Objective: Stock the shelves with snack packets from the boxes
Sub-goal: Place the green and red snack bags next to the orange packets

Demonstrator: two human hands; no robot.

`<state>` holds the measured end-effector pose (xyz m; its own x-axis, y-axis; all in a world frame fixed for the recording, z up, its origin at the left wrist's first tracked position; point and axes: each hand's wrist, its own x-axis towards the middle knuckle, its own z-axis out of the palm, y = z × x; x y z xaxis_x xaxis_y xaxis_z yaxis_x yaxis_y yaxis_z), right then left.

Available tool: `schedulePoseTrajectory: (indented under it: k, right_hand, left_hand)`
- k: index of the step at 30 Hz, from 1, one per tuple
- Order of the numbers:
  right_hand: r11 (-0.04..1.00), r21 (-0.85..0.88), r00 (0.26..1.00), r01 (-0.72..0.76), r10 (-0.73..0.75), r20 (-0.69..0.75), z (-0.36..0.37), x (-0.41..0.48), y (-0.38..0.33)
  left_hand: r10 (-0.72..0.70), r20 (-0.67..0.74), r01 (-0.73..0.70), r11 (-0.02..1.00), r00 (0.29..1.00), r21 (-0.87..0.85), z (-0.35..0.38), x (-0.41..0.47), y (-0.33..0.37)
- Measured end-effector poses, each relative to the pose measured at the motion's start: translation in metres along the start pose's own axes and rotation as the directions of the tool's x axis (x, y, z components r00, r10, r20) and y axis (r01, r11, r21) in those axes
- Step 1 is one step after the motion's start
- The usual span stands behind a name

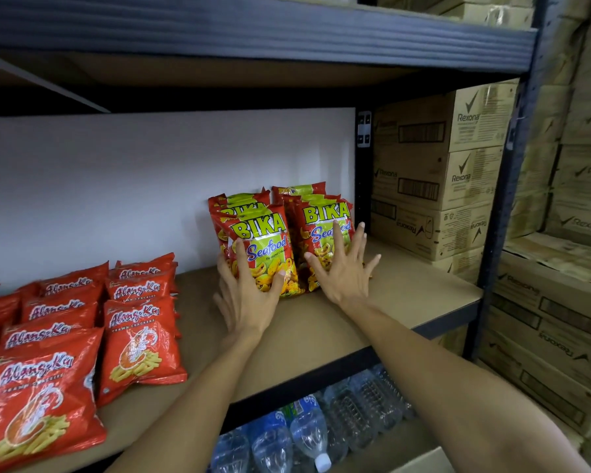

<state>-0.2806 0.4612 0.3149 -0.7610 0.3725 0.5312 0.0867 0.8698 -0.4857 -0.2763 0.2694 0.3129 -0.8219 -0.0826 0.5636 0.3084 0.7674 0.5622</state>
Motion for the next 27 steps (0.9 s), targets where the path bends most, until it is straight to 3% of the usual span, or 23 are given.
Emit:
schedulePoseTrajectory:
  k: [6,13,15,20,25,27]
  right_hand:
    - [0.999,0.053,1.000,0.000,-0.001,0.012,-0.038,-0.023,0.016]
    - [0.990,0.133,0.999,-0.038,0.041,-0.018,-0.097,-0.060,0.036]
    - [0.978,0.197,0.998,-0.065,0.063,0.016,-0.109,-0.080,0.044]
    - [0.946,0.316,0.996,-0.080,0.087,-0.009,-0.140,-0.141,0.065]
    - [0.929,0.338,0.984,-0.148,0.174,-0.047,-0.167,-0.196,0.091]
    - [0.914,0.349,0.972,-0.207,0.232,-0.031,-0.171,-0.219,0.106]
  left_hand:
    - [0.084,-0.087,-0.073,0.990,0.993,0.120,-0.016,-0.020,0.015]
    - [0.302,-0.056,-0.288,0.941,0.952,0.175,-0.034,-0.047,0.068]
    - [0.420,-0.030,-0.411,0.898,0.907,0.160,-0.036,-0.058,0.086]
    - [0.660,0.114,-0.664,0.747,0.742,-0.004,-0.030,-0.102,0.120]
    - [0.667,0.340,-0.637,0.741,0.663,-0.210,-0.012,-0.148,0.136]
    - [0.666,0.367,-0.611,0.744,0.649,-0.270,-0.003,-0.167,0.139]
